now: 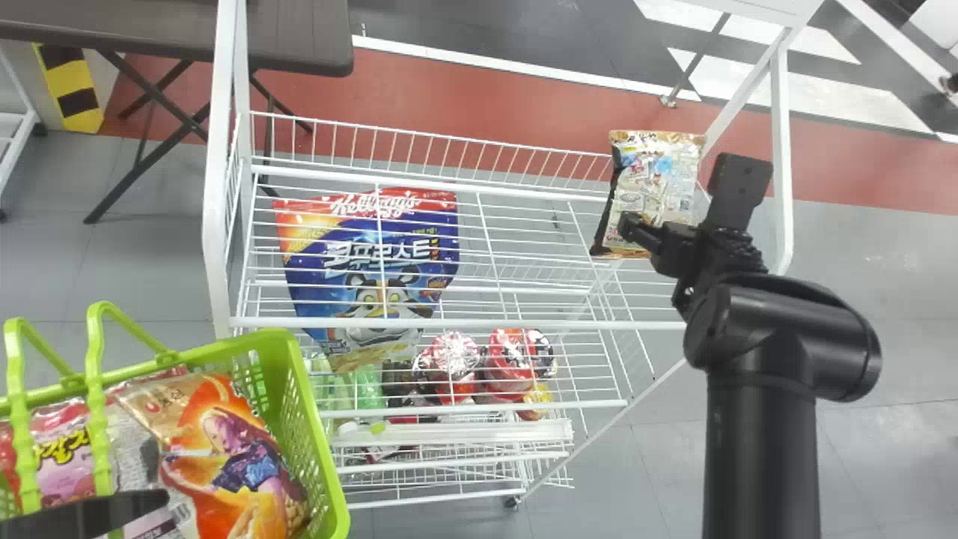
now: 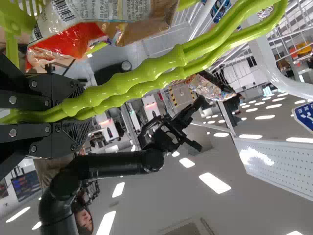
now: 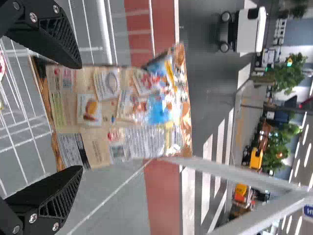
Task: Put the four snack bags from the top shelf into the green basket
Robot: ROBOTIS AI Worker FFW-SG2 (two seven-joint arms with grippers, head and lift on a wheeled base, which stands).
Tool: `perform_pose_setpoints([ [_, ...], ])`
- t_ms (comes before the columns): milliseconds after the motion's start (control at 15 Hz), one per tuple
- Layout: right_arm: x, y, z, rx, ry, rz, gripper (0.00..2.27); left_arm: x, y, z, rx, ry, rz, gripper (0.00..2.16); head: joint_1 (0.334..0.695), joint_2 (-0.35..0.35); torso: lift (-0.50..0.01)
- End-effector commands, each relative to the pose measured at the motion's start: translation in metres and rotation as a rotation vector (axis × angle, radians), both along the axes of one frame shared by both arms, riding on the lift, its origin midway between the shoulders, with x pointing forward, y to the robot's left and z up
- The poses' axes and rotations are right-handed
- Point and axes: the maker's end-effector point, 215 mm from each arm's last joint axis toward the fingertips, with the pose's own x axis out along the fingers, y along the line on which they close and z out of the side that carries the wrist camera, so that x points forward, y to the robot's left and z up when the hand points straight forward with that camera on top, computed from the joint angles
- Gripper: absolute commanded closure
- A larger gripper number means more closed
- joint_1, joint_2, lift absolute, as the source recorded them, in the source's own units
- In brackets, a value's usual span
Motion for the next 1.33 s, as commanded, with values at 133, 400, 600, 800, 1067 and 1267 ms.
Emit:
perform_pose_setpoints([
  [133, 0.048, 0.002, -0.008, 0.016, -0.072, 0.072, 0.08, 0.001, -0.002, -0.001, -0.006, 0.004, -0.005, 2.15, 0.695, -0.35, 0.0],
  [400, 0.074, 0.006, -0.016, 0.027, -0.096, 0.088, 0.47, 0.001, 0.005, -0.006, -0.004, 0.019, 0.017, 2.15, 0.695, -0.35, 0.0],
  [600, 0.071, 0.002, -0.024, 0.047, -0.078, 0.081, 1.9, 0.002, 0.008, -0.009, -0.006, 0.024, 0.023, 2.15, 0.695, -0.35, 0.0],
  [800, 0.063, -0.002, -0.034, 0.076, -0.065, 0.063, 2.26, 0.002, 0.007, -0.009, -0.007, 0.025, 0.022, 2.15, 0.695, -0.35, 0.0],
  [1067, 0.056, 0.0, -0.006, 0.086, -0.164, 0.071, 2.26, 0.002, 0.007, -0.009, -0.009, 0.025, 0.024, 2.15, 0.695, -0.35, 0.0],
  [1267, 0.033, 0.042, 0.042, 0.122, -0.243, 0.132, 2.26, 0.006, 0.009, -0.009, -0.008, 0.024, 0.028, 2.15, 0.695, -0.35, 0.0],
])
